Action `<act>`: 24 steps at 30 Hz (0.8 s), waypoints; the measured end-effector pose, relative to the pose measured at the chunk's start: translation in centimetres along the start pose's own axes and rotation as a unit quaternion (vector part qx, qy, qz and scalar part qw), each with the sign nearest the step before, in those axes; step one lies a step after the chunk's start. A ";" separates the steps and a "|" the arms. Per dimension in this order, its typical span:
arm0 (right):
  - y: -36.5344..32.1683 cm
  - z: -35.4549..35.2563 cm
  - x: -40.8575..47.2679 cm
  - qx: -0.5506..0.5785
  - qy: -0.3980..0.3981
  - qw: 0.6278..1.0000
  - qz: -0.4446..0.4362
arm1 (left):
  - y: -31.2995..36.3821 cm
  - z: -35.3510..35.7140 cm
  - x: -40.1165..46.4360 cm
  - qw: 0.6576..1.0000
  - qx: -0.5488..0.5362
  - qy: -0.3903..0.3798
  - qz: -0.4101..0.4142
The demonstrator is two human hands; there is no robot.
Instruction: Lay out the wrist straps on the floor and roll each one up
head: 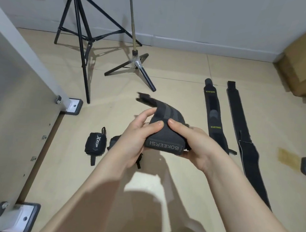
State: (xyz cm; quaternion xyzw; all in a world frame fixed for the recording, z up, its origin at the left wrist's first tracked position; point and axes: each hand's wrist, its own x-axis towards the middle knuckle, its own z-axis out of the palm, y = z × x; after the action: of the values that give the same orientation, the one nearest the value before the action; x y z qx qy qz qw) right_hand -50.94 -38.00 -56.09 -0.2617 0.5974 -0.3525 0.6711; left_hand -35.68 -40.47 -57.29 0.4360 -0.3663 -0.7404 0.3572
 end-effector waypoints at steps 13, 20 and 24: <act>1.0 -0.4 0.0 0.020 0.037 0.998 0.052 | -0.7 -1.3 -1.0 0.995 0.066 -0.066 -0.043; 0.8 -0.3 0.0 0.152 -0.052 0.987 -0.002 | -1.4 -1.7 -0.1 0.990 -0.036 0.015 -0.133; 1.1 -0.3 0.2 0.139 -0.028 0.990 0.009 | -1.8 -1.3 -0.2 0.988 -0.026 0.017 -0.149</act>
State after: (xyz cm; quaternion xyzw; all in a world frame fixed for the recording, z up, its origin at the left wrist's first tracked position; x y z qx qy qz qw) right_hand -51.08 -37.51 -57.12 -0.1704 0.5261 -0.4190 0.7202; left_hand -34.77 -39.70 -59.21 0.4890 -0.2719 -0.7870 0.2601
